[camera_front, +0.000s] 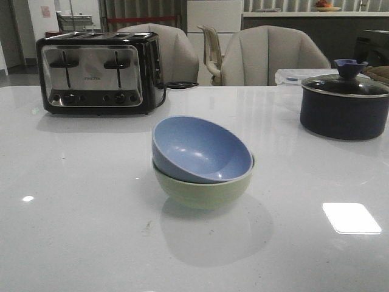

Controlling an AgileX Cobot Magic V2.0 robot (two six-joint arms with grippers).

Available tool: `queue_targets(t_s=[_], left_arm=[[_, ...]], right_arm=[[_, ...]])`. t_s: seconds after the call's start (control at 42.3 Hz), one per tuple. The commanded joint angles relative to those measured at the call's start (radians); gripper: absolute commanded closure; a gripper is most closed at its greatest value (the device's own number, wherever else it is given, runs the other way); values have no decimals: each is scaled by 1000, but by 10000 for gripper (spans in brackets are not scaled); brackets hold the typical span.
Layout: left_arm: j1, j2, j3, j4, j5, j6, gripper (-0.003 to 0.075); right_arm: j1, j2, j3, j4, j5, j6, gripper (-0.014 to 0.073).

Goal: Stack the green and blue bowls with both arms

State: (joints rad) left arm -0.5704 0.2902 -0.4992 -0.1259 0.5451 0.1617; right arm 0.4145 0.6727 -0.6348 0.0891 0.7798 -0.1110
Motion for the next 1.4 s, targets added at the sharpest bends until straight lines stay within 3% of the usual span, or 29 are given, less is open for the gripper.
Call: queue_targets(t_s=[0.0, 0.189, 0.355, 0.946, 1.088, 1.372], left_arm=[[-7, 7, -24, 9, -127, 0, 286], [-7, 7, -24, 28, -126, 0, 492], [-7, 7, -24, 28, -126, 0, 624], [-5, -19, -14, 28, -126, 0, 619], [93, -105, 64, 58, -183, 0, 619], [384, -321, 404, -21, -474, -1, 619]], right_arm=[[-1, -5, -28, -1, -60, -6, 146], [-1, -5, -28, -1, -60, -6, 410], [-1, -5, -28, -1, -60, -6, 564], [-1, -5, -28, -1, -53, -6, 559], [-1, -5, -28, -1, -52, -6, 559], [-1, -5, -28, -1, -52, -6, 559]])
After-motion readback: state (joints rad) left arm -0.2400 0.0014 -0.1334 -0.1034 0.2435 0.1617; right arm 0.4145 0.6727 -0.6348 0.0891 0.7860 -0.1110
